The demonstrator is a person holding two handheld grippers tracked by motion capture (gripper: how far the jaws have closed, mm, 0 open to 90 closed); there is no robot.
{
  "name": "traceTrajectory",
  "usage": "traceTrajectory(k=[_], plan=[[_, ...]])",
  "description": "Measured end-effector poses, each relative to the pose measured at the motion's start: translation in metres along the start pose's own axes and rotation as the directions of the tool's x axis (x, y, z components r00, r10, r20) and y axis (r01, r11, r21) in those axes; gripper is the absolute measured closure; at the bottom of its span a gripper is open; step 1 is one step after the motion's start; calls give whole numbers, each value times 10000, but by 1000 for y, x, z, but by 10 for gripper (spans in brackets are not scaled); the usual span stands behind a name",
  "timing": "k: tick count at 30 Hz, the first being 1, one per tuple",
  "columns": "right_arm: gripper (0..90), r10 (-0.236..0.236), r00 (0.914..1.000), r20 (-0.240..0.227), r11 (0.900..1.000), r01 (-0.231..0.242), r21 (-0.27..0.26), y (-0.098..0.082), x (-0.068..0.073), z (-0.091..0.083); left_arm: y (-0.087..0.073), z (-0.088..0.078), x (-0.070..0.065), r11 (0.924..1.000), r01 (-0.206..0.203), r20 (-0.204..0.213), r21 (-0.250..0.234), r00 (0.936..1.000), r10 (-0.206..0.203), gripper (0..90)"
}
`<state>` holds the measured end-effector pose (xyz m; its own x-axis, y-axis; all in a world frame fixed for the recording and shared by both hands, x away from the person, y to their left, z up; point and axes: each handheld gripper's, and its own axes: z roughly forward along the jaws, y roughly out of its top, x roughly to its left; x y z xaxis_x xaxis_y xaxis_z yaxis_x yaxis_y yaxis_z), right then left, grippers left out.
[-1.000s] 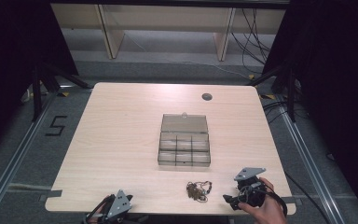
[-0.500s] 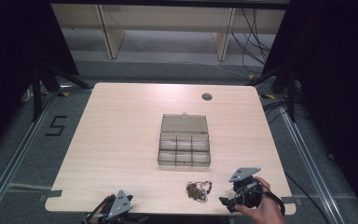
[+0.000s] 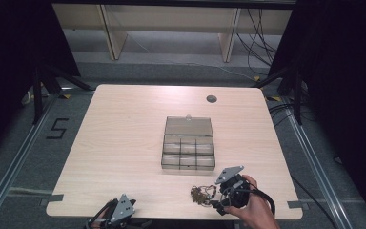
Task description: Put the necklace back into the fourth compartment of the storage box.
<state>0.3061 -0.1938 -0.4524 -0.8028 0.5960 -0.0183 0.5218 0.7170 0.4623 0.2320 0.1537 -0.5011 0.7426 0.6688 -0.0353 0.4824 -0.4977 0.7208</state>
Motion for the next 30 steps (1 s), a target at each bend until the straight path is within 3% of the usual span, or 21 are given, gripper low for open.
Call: traceTrajectory(k=[3,4,6,10,15,16,30], plan=[[206,-132,9999,-104,9999,133,58,4,1,2,0,1,0,10000,88,19,-38,10000,-88,159],[206,-399,9991,-158,9992,399,26,7,2,7,0,0,0,9999,-112,-19,-38,9999,112,159],[208,-364,9991,-208,9993,365,27,8,3,8,0,1,-1,10000,89,33,-36,10000,-89,159],[224,-472,9985,-266,9985,479,258,14,8,13,0,0,1,9999,-158,-32,5,9999,158,159],[256,-623,9975,-346,9971,638,421,22,11,21,1,0,1,9999,-171,-30,-13,9998,171,159],[271,-897,9950,-448,9949,916,415,26,10,25,0,0,1,9999,-128,-25,-18,9999,128,159],[301,-1054,9924,-636,9890,1113,979,42,9,48,0,1,0,10000,25,31,-16,10000,-25,159]])
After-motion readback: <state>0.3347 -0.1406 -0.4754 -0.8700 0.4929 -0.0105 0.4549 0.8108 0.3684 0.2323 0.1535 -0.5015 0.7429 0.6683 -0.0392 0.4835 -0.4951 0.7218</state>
